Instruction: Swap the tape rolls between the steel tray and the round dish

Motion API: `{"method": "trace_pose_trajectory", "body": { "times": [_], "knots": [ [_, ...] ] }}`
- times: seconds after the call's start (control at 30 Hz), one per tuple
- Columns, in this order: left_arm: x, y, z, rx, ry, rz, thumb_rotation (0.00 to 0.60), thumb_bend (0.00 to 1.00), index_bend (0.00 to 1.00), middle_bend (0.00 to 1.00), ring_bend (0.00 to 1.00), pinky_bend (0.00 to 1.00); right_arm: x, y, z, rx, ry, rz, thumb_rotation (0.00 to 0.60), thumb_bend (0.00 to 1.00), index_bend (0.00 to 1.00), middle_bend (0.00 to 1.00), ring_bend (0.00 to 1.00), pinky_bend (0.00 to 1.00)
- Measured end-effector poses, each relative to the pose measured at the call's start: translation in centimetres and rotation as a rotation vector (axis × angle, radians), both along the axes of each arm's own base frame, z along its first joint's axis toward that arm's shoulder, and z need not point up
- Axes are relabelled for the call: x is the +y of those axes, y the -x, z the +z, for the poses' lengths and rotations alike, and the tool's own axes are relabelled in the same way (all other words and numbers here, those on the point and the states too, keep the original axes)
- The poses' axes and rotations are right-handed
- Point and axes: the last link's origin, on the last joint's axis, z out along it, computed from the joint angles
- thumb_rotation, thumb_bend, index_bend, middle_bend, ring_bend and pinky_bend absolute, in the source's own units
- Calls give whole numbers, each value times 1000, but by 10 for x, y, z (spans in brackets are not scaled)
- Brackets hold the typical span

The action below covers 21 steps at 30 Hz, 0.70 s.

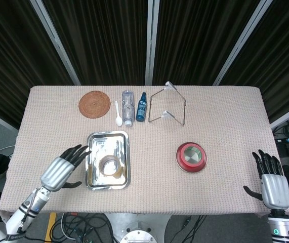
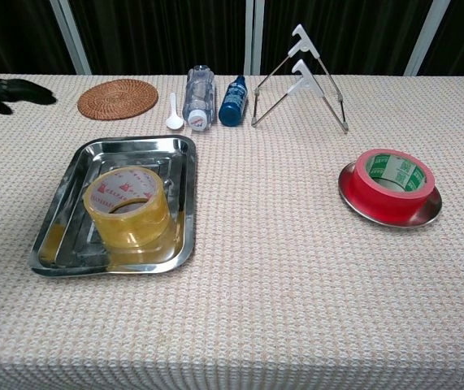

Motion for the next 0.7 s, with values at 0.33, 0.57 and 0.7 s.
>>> {"method": "trace_pose_trajectory", "body": {
  "times": [0.33, 0.57, 0.7],
  "knots": [
    [37, -43, -42, 35, 173, -81, 600, 31, 74, 35, 0, 151, -2, -8, 5, 3, 6, 31, 600, 11, 0, 0, 0, 0],
    [50, -44, -53, 60, 202, -68, 600, 31, 74, 35, 0, 151, 0, -4, 6, 0, 9, 22, 600, 11, 0, 0, 0, 0],
    [55, -41, -57, 80, 214, -51, 600, 32, 74, 35, 0, 153, 0, -2, 7, -2, 10, 20, 600, 11, 0, 0, 0, 0]
  ]
}}
